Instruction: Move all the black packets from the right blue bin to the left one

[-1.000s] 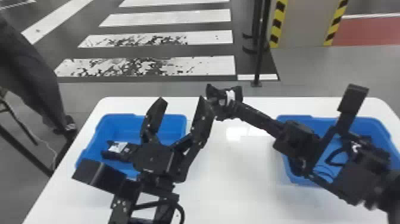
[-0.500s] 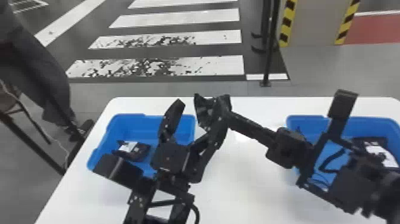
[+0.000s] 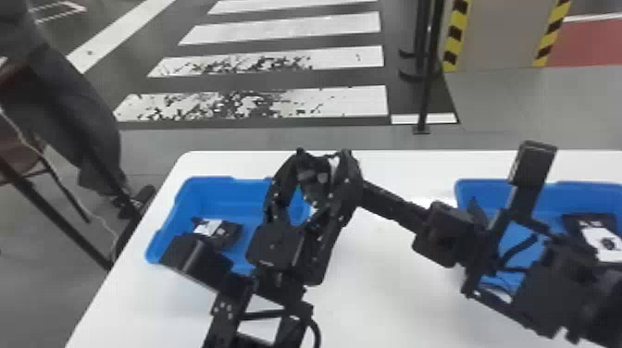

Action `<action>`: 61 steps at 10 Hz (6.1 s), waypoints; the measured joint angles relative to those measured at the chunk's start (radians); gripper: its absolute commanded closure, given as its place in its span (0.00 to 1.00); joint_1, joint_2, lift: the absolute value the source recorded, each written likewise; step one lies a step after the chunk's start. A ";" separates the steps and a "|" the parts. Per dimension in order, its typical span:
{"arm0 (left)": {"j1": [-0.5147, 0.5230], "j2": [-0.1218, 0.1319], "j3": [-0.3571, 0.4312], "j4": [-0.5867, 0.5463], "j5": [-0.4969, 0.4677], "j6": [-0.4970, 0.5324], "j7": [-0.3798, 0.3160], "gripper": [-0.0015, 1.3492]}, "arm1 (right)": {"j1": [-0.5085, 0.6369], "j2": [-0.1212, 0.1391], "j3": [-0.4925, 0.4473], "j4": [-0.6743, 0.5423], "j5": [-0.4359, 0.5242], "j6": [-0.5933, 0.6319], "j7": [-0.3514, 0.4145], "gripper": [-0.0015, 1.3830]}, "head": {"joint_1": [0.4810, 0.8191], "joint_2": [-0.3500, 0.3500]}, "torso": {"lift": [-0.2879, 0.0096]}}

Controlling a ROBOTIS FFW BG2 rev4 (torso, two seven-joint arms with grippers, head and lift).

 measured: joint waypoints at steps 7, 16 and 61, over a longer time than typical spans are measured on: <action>0.007 -0.001 0.014 -0.010 -0.043 0.009 0.021 0.90 | 0.003 -0.002 0.006 0.025 -0.033 -0.027 0.013 0.41 | 0.63 0.77 | 0.50; -0.191 -0.071 0.315 0.366 -0.437 0.038 0.106 0.33 | 0.073 0.016 -0.086 0.016 0.036 -0.147 0.056 0.12 | 0.63 0.89 | 0.50; 0.105 -0.036 0.122 -0.030 -0.162 -0.225 0.021 0.14 | 0.136 0.072 -0.504 -0.061 0.560 0.373 -0.115 0.86 | 0.63 0.37 | 0.50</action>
